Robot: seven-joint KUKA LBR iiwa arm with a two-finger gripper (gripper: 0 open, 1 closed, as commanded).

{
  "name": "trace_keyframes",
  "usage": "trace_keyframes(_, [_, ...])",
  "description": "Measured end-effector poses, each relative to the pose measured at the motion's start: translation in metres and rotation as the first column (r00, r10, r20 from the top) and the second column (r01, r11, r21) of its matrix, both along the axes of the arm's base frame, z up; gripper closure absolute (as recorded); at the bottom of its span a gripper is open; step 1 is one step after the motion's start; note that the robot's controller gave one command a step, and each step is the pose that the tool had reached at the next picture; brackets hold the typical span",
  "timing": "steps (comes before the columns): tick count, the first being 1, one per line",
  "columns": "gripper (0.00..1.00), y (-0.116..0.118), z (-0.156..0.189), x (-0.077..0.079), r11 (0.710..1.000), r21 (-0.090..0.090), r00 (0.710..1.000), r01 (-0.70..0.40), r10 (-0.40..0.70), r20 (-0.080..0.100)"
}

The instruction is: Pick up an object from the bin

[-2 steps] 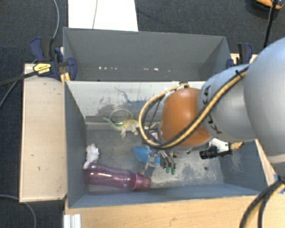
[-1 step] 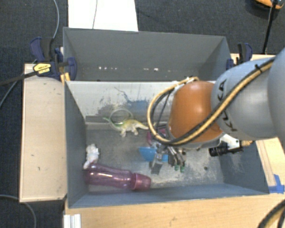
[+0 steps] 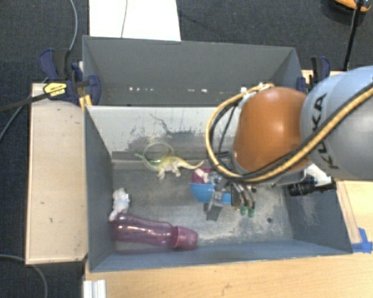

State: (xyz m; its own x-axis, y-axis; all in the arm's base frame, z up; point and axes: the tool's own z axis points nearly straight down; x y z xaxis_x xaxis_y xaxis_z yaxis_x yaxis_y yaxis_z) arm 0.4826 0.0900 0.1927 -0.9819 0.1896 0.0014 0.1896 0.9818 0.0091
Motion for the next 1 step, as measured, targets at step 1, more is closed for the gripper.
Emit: trace_keyframes(1, [1.00,0.0047,0.0655,0.0127,1.000,0.000,1.000,-0.003,0.003,-0.001])
